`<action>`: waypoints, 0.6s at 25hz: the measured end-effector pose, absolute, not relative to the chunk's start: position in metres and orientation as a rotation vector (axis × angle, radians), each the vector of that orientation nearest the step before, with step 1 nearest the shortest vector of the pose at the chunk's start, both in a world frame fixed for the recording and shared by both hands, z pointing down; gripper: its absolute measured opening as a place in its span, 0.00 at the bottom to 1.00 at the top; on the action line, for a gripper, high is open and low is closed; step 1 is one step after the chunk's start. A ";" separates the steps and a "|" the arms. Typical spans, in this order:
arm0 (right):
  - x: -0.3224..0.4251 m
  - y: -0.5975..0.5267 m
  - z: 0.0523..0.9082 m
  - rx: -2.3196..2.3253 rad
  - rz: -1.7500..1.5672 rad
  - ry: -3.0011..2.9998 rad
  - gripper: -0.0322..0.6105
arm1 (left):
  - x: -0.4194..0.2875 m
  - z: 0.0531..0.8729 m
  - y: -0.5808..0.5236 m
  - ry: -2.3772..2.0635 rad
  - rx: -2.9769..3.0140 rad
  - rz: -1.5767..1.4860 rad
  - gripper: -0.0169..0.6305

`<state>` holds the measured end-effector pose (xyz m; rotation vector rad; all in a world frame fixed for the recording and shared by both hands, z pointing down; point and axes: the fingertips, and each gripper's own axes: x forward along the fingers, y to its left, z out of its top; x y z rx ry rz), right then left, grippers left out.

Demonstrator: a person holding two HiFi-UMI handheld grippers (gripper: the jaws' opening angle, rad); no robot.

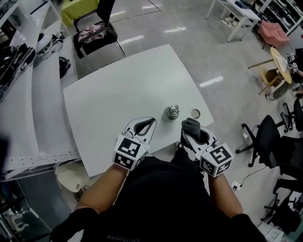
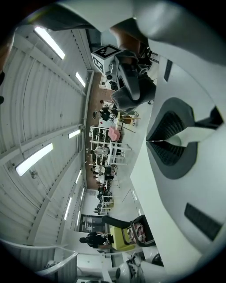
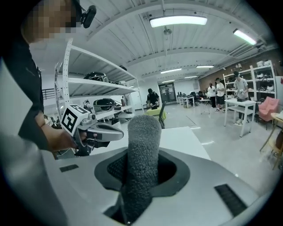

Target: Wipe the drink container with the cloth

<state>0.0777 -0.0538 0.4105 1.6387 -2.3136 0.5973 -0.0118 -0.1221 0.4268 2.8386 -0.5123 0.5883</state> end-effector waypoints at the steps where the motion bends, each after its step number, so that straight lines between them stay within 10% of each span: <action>1: 0.082 -0.061 0.412 1.605 0.592 -2.325 0.22 | -0.010 0.427 -0.124 -0.539 2.831 0.593 0.05; 15: 0.108 -0.149 0.433 1.006 0.617 -2.475 0.22 | 0.015 0.443 -0.144 -1.000 2.643 0.700 0.05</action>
